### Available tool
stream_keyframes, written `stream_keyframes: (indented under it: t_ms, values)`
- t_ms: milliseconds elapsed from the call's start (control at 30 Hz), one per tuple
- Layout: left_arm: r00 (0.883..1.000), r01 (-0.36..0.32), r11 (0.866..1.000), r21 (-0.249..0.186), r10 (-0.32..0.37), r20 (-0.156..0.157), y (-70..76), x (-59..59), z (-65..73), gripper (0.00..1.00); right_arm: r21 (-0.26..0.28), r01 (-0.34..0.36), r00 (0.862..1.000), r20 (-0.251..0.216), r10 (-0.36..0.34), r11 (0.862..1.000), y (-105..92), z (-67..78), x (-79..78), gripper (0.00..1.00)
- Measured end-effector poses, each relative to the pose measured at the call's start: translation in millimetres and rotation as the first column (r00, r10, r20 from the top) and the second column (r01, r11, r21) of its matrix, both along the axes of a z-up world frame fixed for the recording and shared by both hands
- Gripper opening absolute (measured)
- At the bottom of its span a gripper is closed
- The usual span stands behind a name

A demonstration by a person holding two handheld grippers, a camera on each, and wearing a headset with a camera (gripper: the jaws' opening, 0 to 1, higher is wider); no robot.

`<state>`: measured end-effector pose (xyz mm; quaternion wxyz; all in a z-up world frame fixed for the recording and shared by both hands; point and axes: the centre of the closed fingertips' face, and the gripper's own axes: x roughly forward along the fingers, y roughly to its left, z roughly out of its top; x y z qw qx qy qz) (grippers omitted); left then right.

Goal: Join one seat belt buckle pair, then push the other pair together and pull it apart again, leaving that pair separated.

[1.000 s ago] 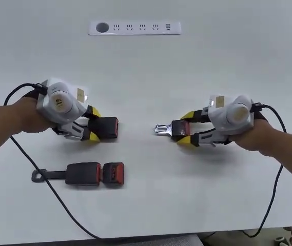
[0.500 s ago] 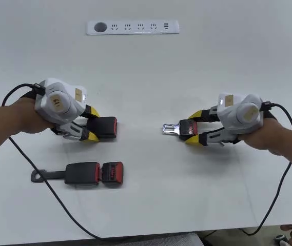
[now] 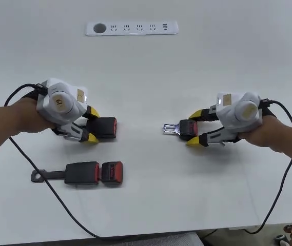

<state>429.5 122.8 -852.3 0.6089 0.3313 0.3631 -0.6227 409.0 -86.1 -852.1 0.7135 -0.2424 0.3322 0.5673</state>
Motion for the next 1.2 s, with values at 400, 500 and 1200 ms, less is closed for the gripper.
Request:
stream_keyframes:
  t_ms: [400, 500, 1200]
  values:
    - [0.976, -0.216, 0.975, -0.057, 0.216, 0.004, 9.4, 3.0, 21.7, 0.71, 0.051, 0.222, 0.972, 0.059, -0.225, 0.974, 3.6, 21.1, 21.6, 0.73]
    - [0.949, -0.314, 0.945, -0.091, 0.316, 0.006, 13.9, 7.1, 31.1, 0.80, 0.072, 0.290, 0.952, 0.084, -0.296, 0.954, 4.1, 29.4, 27.0, 0.79]
    - [0.761, -0.595, 0.698, -0.399, 0.649, 0.000, 52.2, -27.8, 109.7, 1.00, 0.256, 0.503, 0.821, 0.158, -0.549, 0.825, 24.9, 76.6, -0.6, 0.93]
